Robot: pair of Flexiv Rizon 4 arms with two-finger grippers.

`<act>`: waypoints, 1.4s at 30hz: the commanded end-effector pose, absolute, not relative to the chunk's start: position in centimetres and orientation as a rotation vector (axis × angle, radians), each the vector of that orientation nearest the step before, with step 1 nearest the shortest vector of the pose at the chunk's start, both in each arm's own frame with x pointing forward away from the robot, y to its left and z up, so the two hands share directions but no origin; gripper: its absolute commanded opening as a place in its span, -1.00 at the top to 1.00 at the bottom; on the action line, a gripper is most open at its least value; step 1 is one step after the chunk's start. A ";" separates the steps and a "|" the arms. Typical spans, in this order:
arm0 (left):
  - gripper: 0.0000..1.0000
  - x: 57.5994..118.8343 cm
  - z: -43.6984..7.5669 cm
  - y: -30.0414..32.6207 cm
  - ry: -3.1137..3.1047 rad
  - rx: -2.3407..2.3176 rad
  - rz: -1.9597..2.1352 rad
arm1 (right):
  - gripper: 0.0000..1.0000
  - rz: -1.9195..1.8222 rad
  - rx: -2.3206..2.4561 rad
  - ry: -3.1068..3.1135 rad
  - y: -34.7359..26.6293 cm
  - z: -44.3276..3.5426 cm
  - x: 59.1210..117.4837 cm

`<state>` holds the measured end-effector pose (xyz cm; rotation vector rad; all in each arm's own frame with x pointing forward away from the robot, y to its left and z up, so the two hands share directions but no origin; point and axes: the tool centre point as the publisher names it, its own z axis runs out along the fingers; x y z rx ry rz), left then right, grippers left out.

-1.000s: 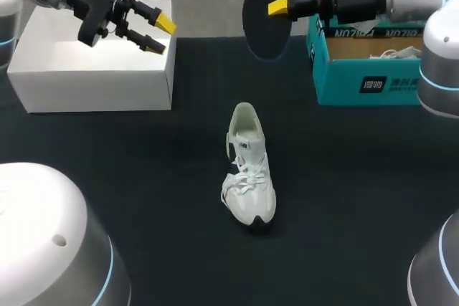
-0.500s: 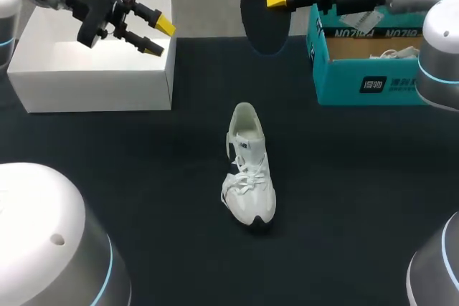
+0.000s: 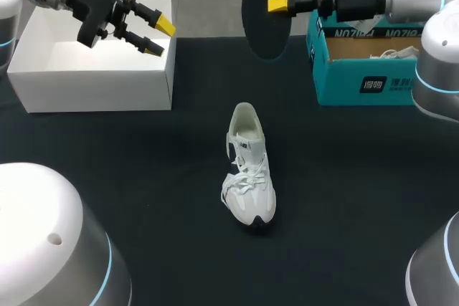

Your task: Take the shoe out of the shoebox, open the shoe tongue, remove and reinsert the insole, then place the shoe into the shoebox

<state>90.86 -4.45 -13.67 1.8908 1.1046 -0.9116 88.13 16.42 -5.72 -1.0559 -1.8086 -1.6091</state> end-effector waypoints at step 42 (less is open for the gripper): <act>-1.00 90.8 -13.6 -4.4 1.106 1.893 -0.908 | 1.00 -1.716 -1.054 -1.893 19.1 -19.8 89.8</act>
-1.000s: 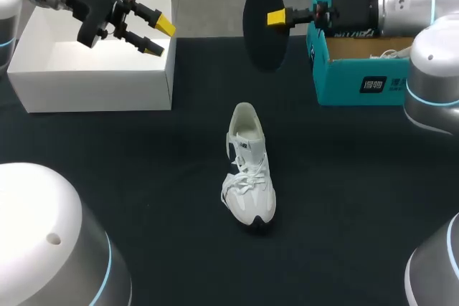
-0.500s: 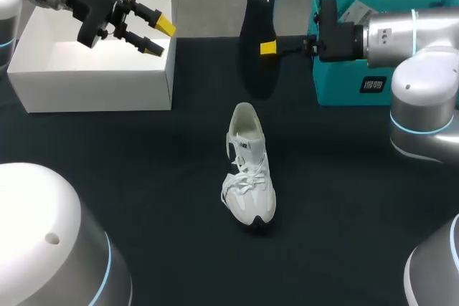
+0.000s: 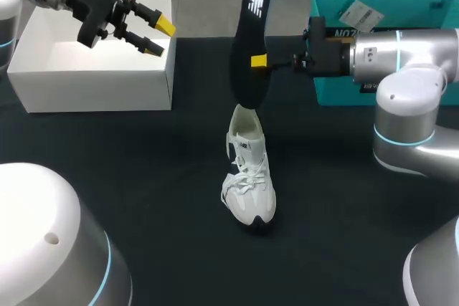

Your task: Take the shoe out of the shoebox, open the shoe tongue, remove and reinsert the insole, then place the shoe into the shoebox

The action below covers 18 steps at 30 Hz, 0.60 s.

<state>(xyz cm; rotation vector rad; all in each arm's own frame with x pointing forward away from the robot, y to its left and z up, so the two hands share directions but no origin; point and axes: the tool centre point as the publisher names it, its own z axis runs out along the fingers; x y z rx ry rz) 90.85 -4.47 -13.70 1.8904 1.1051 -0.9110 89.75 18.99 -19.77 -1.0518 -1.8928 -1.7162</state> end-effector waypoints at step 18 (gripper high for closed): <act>-1.00 90.8 -13.6 -4.4 1.106 1.893 -0.908 | 1.00 -1.700 -0.951 -2.007 22.9 -25.6 92.1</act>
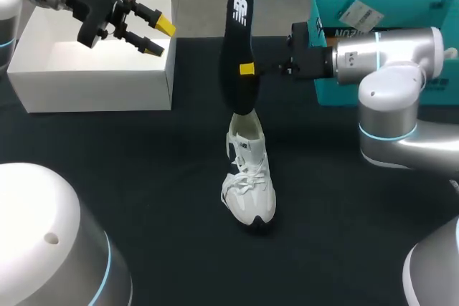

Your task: Take the shoe out of the shoebox, open the shoe tongue, remove and reinsert the insole, then place the shoe into the shoebox

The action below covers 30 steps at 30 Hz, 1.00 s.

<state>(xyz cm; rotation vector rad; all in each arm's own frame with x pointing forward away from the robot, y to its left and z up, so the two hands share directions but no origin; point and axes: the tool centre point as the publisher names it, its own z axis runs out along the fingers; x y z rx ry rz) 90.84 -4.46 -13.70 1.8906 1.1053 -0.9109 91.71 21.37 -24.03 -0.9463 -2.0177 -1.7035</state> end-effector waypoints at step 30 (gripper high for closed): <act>-1.00 90.8 -13.6 -4.4 1.106 1.893 -0.908 | 1.00 -1.716 -1.000 -2.042 22.0 -27.8 90.5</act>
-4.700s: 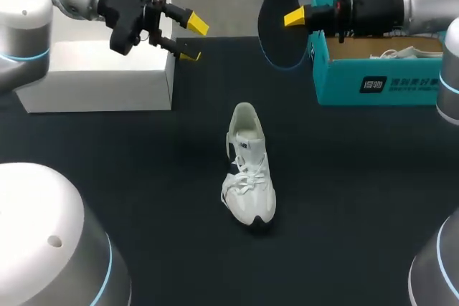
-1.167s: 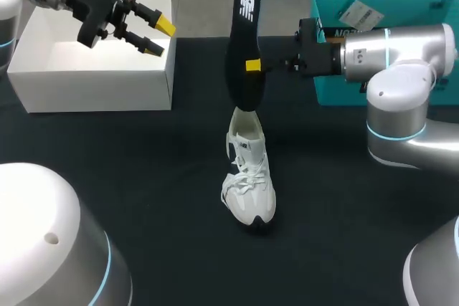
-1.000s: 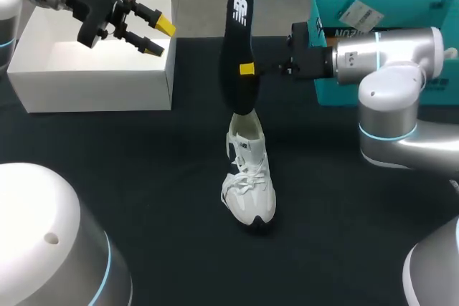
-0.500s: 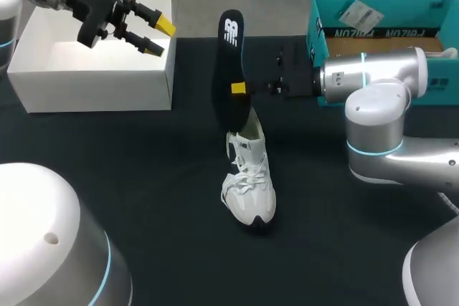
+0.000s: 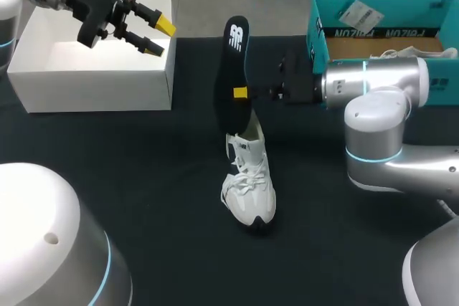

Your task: Take the shoe out of the shoebox, open the shoe tongue, remove and reinsert the insole, then place the shoe into the shoebox

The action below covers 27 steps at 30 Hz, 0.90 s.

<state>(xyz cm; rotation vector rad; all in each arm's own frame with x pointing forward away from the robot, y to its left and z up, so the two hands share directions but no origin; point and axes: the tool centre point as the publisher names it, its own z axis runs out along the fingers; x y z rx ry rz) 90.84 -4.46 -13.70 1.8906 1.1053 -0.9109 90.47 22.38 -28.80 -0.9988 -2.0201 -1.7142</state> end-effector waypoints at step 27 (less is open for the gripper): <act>-1.00 90.8 -13.6 -4.4 1.106 1.893 -0.908 | 1.00 -1.691 -1.019 -2.003 22.8 -29.0 89.2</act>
